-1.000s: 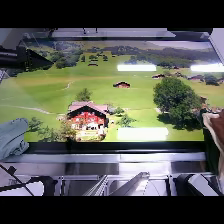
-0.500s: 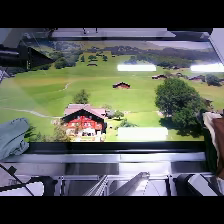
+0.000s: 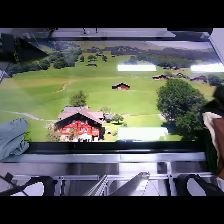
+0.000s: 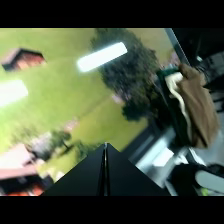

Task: Fold the shirts.

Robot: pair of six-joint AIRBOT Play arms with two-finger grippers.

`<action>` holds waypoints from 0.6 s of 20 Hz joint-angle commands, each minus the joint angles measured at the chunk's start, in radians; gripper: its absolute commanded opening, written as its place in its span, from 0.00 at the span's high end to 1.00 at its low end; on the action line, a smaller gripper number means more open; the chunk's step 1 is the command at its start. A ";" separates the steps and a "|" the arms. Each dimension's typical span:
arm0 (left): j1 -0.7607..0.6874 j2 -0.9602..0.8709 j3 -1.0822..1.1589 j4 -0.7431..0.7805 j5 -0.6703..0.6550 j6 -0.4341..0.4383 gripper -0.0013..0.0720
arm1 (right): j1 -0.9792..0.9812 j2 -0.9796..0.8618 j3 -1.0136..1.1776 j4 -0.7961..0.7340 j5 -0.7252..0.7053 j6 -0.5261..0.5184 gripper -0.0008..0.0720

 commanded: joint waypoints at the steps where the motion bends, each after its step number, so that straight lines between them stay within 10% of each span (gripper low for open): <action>1: -0.078 0.190 -0.370 0.009 -0.025 -0.036 0.96 | 0.369 0.080 -0.121 0.019 -0.112 -0.027 0.96; 12: -0.211 0.538 -0.984 0.006 0.181 -0.063 0.96 | 0.638 0.063 -0.229 0.046 -0.173 -0.002 0.96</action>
